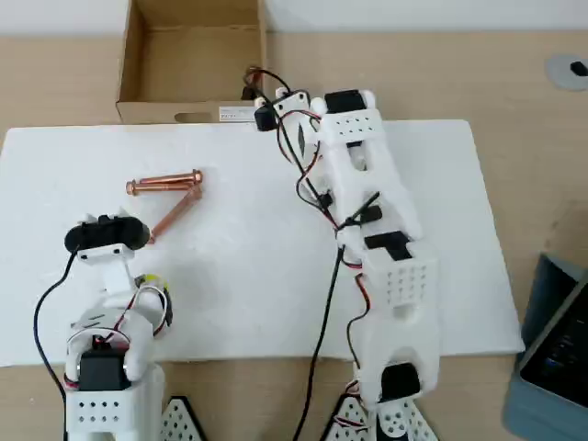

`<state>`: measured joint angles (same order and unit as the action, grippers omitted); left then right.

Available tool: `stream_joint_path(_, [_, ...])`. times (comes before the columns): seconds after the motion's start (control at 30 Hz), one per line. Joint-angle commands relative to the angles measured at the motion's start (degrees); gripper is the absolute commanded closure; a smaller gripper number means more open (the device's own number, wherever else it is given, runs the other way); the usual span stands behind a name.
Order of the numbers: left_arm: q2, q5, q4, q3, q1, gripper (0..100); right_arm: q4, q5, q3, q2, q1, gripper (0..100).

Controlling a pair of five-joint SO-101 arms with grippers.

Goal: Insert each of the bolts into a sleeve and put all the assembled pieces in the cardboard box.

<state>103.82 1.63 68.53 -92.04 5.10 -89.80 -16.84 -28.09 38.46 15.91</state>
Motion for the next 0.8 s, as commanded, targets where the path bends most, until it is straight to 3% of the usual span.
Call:
stream_joint_path(0.0, [0.2,0.0,-0.4,0.2,0.4,100,1.8,-0.4,-1.6,1.0,-0.5,84.5])
stream_joint_path(0.2, [0.2,0.0,-0.4,0.2,0.4,100,3.2,-0.4,-1.6,5.0,-0.6,85.1])
stream_joint_path(0.37, [0.2,0.0,-0.4,0.2,0.4,100,3.5,-0.2,-2.6,7.3,-0.4,98.8])
stream_joint_path(0.77, [0.2,0.2,-0.4,0.2,0.1,100,-5.5,0.1,-11.8,0.7,-0.4,98.8])
